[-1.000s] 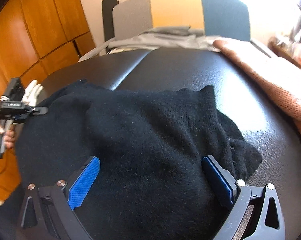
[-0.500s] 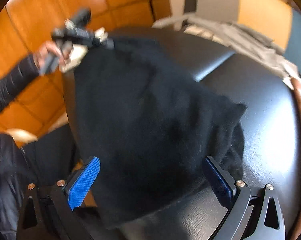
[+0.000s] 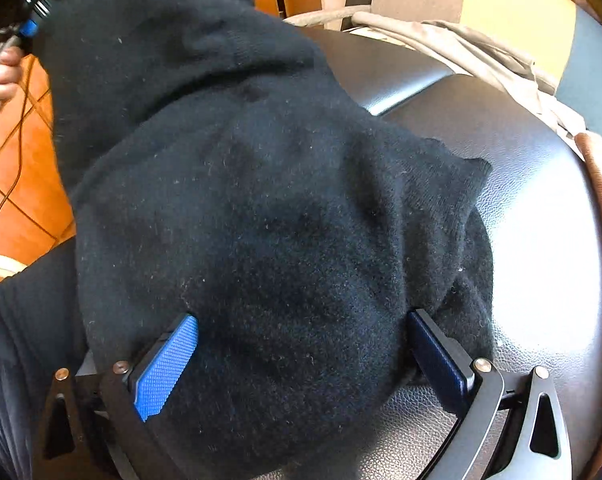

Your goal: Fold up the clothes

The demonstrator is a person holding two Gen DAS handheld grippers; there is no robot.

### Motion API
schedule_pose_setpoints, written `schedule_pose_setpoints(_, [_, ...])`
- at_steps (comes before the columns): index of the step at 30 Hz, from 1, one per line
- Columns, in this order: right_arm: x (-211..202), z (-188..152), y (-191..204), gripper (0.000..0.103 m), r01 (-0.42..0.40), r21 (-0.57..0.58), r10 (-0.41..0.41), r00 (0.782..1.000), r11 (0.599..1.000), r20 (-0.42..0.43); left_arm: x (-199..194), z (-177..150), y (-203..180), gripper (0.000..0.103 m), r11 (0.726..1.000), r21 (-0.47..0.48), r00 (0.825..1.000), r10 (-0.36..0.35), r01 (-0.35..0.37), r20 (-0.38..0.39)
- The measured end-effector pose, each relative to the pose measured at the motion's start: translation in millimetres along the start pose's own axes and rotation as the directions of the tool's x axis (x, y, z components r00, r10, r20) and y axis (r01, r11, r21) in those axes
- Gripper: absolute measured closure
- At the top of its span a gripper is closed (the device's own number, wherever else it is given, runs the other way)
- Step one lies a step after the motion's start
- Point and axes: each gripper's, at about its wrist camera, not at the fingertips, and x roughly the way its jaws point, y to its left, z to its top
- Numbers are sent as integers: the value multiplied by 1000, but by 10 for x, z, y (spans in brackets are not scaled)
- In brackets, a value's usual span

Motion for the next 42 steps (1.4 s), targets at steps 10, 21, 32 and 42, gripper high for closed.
schedule_pose_setpoints(10, [-49, -139, -104, 0, -48, 72, 41, 994, 996, 106, 1129, -275, -435, 86, 999, -19, 996, 37, -39, -83])
schedule_pose_setpoints(21, [-57, -247, -127, 0, -58, 83, 44, 987, 995, 157, 1946, -674, -298, 85, 990, -34, 962, 126, -138, -240])
schedule_pose_setpoints(32, [-357, -572, 29, 0, 100, 46, -104, 990, 994, 96, 1993, -712, -428, 76, 986, -161, 948, -8, -46, -317])
schedule_pose_setpoints(42, [-936, -1202, 208, 0, 143, 139, -152, 987, 980, 53, 1416, -503, -668, 75, 993, -86, 957, -104, 84, -269])
